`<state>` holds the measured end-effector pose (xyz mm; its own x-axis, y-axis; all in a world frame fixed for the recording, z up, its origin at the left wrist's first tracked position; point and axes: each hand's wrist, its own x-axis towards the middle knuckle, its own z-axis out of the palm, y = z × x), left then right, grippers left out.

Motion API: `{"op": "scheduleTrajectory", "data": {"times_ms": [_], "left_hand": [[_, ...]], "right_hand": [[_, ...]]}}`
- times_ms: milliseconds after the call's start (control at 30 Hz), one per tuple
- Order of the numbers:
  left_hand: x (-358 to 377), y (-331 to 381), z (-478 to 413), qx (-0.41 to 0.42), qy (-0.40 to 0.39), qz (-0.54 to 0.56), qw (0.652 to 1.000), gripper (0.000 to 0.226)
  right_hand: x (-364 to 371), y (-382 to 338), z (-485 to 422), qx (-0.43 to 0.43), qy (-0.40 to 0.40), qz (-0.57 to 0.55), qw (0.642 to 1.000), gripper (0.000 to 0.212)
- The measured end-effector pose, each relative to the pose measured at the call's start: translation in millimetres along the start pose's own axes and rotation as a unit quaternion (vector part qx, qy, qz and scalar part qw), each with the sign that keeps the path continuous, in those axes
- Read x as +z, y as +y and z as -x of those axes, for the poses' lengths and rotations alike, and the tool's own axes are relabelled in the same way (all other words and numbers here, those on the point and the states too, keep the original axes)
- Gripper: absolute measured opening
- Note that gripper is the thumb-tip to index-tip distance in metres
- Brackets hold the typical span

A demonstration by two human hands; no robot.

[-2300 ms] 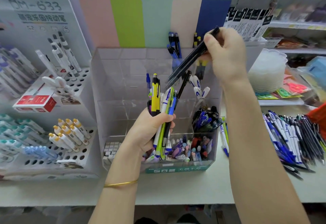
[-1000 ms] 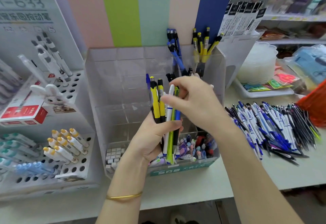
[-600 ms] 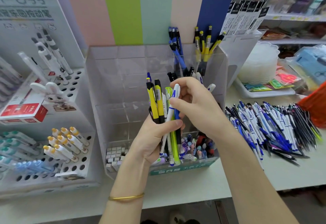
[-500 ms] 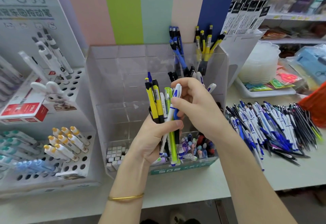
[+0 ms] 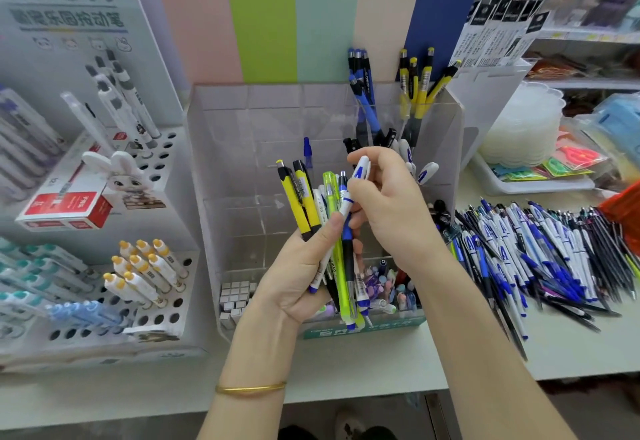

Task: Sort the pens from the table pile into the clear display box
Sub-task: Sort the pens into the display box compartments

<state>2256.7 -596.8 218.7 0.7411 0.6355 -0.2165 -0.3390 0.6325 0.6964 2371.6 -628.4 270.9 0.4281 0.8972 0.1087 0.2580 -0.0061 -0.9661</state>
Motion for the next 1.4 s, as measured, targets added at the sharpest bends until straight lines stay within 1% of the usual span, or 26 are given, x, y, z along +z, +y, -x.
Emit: {"op": "scheduleTrajectory", "data": {"times_ms": [33, 100, 133, 200, 300, 467, 567, 633, 700, 767, 800, 867, 900, 933, 1000, 1033, 1133, 1200, 1233, 1300, 1333, 1400], "left_hand": [[1, 1, 1, -0.004, 0.01, 0.012, 1.0, 0.068], [2, 1, 2, -0.012, 0.039, 0.035, 0.999, 0.052], [3, 2, 3, -0.015, 0.046, 0.045, 0.998, 0.044], [4, 3, 5, -0.017, 0.044, 0.058, 0.997, 0.036], [2, 4, 8, -0.011, 0.036, 0.06, 0.997, 0.034], [3, 5, 15, 0.011, 0.036, 0.032, 0.999, 0.036], [5, 8, 17, 0.022, 0.03, 0.011, 0.999, 0.037], [6, 9, 16, 0.021, 0.031, -0.002, 0.999, 0.032], [6, 10, 15, 0.012, 0.036, -0.008, 0.999, 0.021], [8, 11, 13, 0.007, 0.052, -0.02, 0.998, 0.012], [10, 12, 12, 0.009, 0.062, -0.035, 0.997, 0.012], [12, 11, 11, 0.017, 0.078, -0.078, 0.994, 0.011], [13, 11, 10, 0.021, 0.083, -0.098, 0.992, 0.011], [14, 10, 10, 0.026, 0.086, -0.115, 0.989, 0.011], [15, 9, 8, 0.033, 0.088, -0.142, 0.985, 0.014], [16, 9, 8, 0.034, 0.086, -0.152, 0.984, 0.016], [19, 8, 6, 0.02, 0.078, -0.155, 0.985, 0.019], [22, 10, 4, 0.011, 0.068, -0.151, 0.986, 0.019], [24, 11, 2, 0.012, 0.063, -0.158, 0.985, 0.018], [27, 14, -1, 0.018, 0.053, -0.181, 0.982, 0.013], [28, 15, -2, 0.023, 0.049, -0.19, 0.98, 0.013], [28, 14, -3, 0.026, 0.039, -0.206, 0.977, 0.013]], "right_hand": [[1, -1, 0, 0.001, -0.002, -0.006, 1.0, 0.026], [3, -3, 1, -0.003, -0.006, -0.012, 1.0, 0.027], [5, -4, 2, -0.007, -0.006, -0.01, 1.0, 0.027], [8, -4, 3, -0.008, -0.006, -0.006, 1.0, 0.029], [9, -2, 4, -0.001, -0.017, -0.013, 1.0, 0.031], [7, 2, -2, -0.03, -0.039, 0.052, 0.997, 0.033], [6, 5, -4, -0.028, -0.057, 0.053, 0.997, 0.034], [5, 7, -5, -0.023, -0.066, 0.059, 0.996, 0.036], [4, 6, -6, -0.019, -0.074, 0.074, 0.994, 0.038], [4, 4, -9, -0.03, -0.071, 0.116, 0.99, 0.045], [4, 2, -11, -0.046, -0.057, 0.145, 0.987, 0.046], [7, -8, -17, -0.077, -0.03, 0.199, 0.976, 0.039], [10, -12, -22, -0.087, -0.03, 0.231, 0.969, 0.036], [13, -16, -28, -0.095, -0.04, 0.271, 0.957, 0.041], [17, -20, -38, -0.087, -0.081, 0.335, 0.935, 0.059], [19, -22, -41, -0.081, -0.1, 0.344, 0.93, 0.06], [16, -26, -47, -0.08, -0.143, 0.325, 0.931, 0.048], [13, -26, -49, -0.093, -0.138, 0.286, 0.944, 0.038], [10, -25, -50, -0.094, -0.124, 0.251, 0.955, 0.035], [5, -25, -53, -0.092, -0.068, 0.152, 0.982, 0.035], [0, -26, -56, -0.093, -0.021, 0.102, 0.99, 0.038], [-15, -32, -63, -0.111, 0.083, 0.035, 0.99, 0.041]]}}
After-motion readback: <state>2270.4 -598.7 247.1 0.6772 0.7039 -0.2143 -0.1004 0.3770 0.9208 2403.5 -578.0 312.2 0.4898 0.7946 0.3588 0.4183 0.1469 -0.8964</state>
